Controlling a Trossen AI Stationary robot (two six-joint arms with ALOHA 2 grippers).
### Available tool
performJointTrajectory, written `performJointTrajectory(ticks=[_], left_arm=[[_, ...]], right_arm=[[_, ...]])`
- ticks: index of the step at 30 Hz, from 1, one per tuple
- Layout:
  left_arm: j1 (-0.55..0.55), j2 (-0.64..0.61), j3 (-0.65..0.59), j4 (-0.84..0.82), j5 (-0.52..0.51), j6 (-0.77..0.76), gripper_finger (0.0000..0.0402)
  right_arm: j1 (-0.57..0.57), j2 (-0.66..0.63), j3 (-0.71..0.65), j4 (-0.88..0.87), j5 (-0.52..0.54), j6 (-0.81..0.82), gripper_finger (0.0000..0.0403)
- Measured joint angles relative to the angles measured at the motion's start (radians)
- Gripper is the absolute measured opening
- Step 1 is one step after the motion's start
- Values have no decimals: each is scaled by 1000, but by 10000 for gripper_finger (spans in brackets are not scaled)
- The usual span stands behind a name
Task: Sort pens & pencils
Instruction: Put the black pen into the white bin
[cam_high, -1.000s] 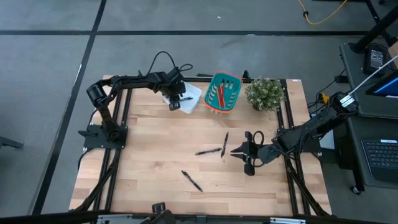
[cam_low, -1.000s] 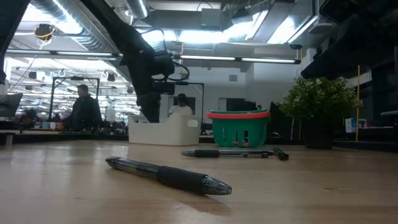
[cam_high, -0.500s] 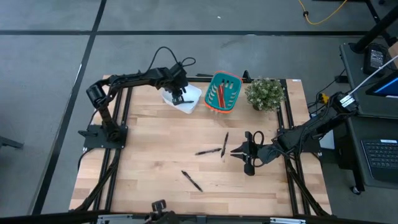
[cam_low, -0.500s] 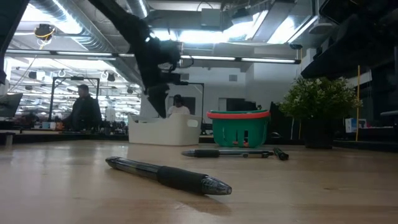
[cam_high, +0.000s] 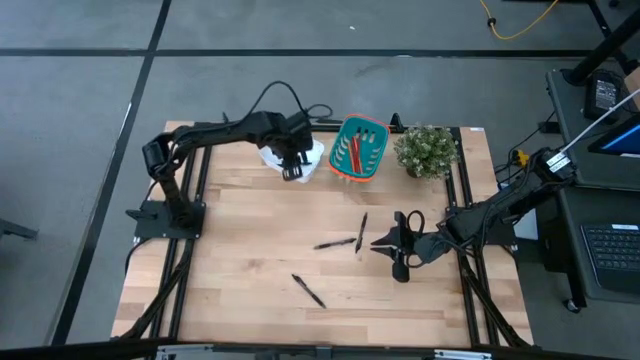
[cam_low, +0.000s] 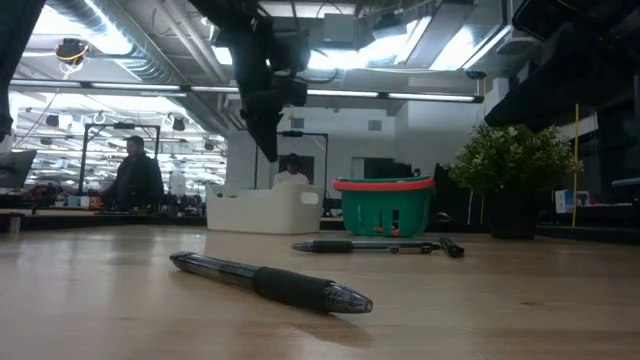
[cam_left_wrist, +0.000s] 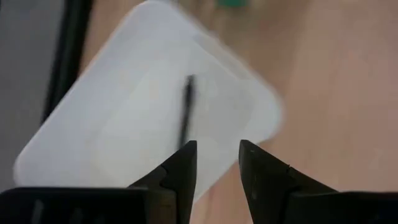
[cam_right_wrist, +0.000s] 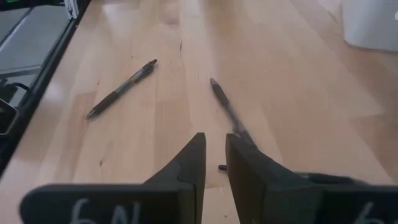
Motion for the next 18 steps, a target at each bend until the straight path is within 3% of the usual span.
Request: performJointTrajectory(ticks=[6,13,18], left_arm=[[-114,-2,0,19,0,4,110],[-261,-100,-78,139,1,-32,111],[-392,-253,-250,344,-3,-129,109]], right_arm=[[49,25,0,-7,-19,29,64],[213,38,0,-4,187,59,64],[320,38,0,64,284,51,64]])
